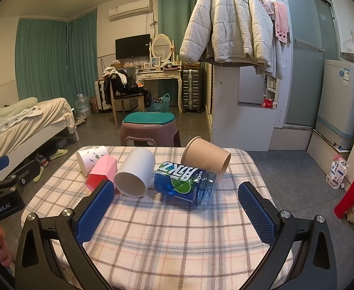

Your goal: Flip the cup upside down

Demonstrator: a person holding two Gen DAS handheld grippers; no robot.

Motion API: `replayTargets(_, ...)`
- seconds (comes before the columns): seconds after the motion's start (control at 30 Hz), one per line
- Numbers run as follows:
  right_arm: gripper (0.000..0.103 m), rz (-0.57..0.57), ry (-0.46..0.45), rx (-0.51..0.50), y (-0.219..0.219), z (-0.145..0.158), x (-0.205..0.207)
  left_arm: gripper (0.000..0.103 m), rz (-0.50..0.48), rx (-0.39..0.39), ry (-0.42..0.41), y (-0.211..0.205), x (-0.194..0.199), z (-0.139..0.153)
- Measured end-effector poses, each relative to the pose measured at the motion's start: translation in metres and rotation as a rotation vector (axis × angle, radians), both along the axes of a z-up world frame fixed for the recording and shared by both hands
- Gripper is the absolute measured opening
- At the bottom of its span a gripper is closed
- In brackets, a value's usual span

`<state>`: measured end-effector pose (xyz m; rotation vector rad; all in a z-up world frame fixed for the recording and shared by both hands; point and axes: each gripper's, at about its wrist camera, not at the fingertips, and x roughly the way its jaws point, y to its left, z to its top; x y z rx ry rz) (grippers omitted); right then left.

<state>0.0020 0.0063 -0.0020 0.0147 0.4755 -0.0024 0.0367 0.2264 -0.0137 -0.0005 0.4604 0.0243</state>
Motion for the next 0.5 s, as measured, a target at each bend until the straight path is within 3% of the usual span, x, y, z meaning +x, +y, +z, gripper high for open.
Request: replayTargets(0.5, 0.103, 0.001, 0.0, 0.0, 0.0021, -0.0016, 0.0016, 0.103, -0.001, 0.0, 0.001, -0.0004, -0.0003, -0.0004)
